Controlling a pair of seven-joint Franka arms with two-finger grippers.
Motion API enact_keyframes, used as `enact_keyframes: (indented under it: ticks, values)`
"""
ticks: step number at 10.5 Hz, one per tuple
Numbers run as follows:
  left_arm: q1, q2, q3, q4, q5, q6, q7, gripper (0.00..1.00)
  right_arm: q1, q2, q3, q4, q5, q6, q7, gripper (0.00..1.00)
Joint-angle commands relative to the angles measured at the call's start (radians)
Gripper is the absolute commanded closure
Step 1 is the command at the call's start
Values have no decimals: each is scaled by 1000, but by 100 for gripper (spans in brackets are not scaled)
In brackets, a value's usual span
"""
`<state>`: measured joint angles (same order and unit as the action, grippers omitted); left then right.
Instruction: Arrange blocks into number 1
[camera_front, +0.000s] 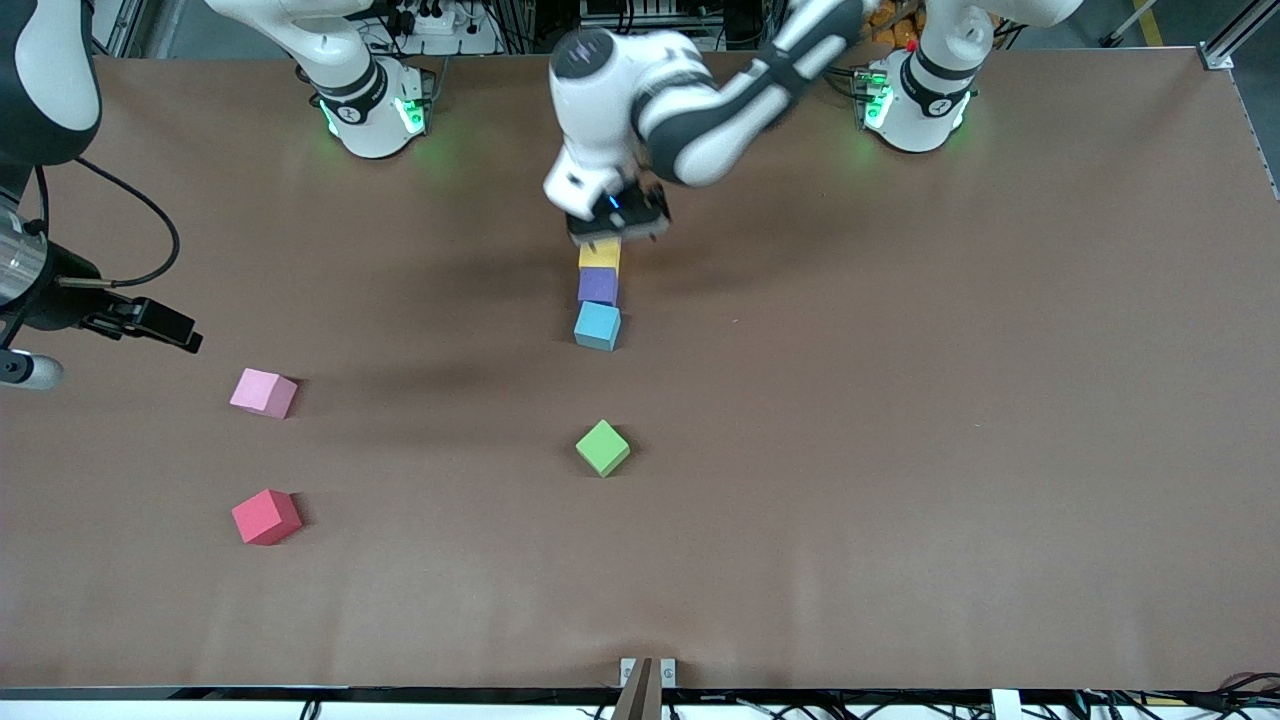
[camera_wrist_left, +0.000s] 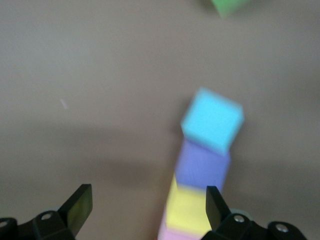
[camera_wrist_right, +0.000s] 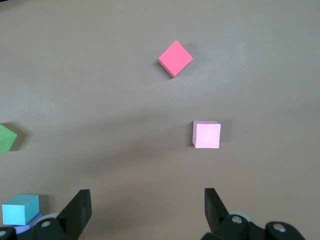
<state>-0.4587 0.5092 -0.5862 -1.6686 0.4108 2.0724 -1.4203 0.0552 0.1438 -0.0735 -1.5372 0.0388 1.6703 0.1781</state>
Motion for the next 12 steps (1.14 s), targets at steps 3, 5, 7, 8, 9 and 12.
enact_keyframes:
  ticks: [3, 5, 7, 8, 9, 12]
  values:
    - [315, -6, -14, 88, 16, -49, 160, 0, 28, 8, 3, 6, -13, -7, 61, 0]
    - [402, -9, -15, 101, 16, -51, 234, 0, 31, 14, 3, 8, -7, -4, 61, 0]
    - [501, -44, -18, 104, 14, -67, 315, 0, 41, 10, 0, 9, -16, -4, 41, 0]
    - [559, -60, -23, 104, 0, -98, 389, 0, 46, 2, -5, 9, -17, -4, 32, 0]
    - [607, -72, -29, 101, -4, -119, 447, 0, 60, -7, -18, 6, -17, -6, 3, 0]
    - [678, -93, -20, 99, -103, -213, 587, 0, 52, -20, -42, 5, -19, -3, -136, 0]
